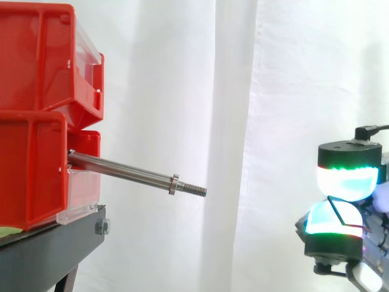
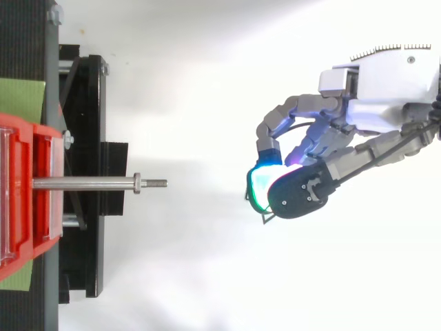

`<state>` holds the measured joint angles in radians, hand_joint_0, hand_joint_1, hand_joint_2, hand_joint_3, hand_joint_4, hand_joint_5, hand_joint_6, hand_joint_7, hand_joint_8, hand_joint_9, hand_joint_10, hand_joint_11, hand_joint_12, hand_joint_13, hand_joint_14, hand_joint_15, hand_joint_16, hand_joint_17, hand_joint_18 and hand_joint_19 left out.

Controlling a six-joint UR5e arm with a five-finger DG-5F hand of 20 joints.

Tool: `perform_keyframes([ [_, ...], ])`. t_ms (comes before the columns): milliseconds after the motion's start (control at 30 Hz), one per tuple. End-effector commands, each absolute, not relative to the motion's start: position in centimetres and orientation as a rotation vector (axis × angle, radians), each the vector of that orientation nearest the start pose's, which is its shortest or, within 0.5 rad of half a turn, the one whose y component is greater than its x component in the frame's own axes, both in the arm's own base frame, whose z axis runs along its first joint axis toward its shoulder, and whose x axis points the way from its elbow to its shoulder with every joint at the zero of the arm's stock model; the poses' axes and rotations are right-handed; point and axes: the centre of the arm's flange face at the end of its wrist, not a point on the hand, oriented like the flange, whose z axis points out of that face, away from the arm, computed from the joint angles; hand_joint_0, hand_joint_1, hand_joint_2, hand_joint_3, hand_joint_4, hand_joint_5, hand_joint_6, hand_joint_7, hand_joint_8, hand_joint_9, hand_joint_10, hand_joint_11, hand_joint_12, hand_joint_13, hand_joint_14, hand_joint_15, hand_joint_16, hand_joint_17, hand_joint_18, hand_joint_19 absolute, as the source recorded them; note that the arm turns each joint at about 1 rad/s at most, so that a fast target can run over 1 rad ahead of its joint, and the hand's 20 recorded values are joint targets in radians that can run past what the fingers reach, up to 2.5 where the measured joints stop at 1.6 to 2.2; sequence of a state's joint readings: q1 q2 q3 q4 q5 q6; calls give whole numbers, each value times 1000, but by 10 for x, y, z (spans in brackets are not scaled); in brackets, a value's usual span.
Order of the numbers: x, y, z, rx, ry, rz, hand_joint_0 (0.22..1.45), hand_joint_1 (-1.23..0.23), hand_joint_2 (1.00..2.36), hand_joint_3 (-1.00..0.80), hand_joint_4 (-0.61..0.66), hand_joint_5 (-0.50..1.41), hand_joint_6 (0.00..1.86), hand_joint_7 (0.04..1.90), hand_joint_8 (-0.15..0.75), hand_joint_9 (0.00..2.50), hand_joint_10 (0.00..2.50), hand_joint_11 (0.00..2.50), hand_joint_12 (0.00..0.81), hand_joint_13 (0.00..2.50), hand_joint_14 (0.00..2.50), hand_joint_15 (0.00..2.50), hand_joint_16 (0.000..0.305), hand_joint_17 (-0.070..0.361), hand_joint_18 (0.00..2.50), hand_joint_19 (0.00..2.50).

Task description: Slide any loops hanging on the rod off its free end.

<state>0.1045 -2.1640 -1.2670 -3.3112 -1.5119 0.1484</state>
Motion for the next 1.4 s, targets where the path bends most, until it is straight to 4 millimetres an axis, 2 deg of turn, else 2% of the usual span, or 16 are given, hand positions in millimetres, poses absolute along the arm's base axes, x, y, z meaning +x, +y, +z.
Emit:
perform_keyframes([
  [0, 664, -67, 267, 1722, 1477, 1057, 571, -612, 1012, -198, 134, -140, 932, 1157, 345, 950, 10, 342, 315, 900, 6, 177, 51, 115, 965, 416],
  [233, 659, -62, 266, 1828, 1440, 1078, 569, -603, 1015, -221, 141, -148, 928, 1184, 331, 968, 12, 403, 298, 888, 7, 187, 47, 107, 937, 430],
  [367, 651, -58, 265, 1988, 1383, 1087, 570, -600, 1017, -235, 137, -155, 928, 1178, 319, 985, 16, 476, 288, 879, 7, 197, 45, 101, 915, 448],
  [467, 648, -56, 265, 2031, 1367, 1088, 577, -600, 1016, -255, 136, -161, 929, 1151, 317, 1013, 18, 532, 286, 883, 8, 205, 44, 100, 920, 443],
  [1100, 646, -53, 264, 2092, 1332, 1094, 580, -597, 1014, -305, 152, -168, 926, 1113, 319, 990, 15, 515, 287, 896, 8, 209, 44, 99, 931, 444],
  [1367, 646, -53, 264, 2089, 1334, 1097, 588, -650, 1018, -225, 104, -168, 924, 1138, 318, 985, 17, 506, 284, 911, 8, 219, 44, 99, 938, 439],
])
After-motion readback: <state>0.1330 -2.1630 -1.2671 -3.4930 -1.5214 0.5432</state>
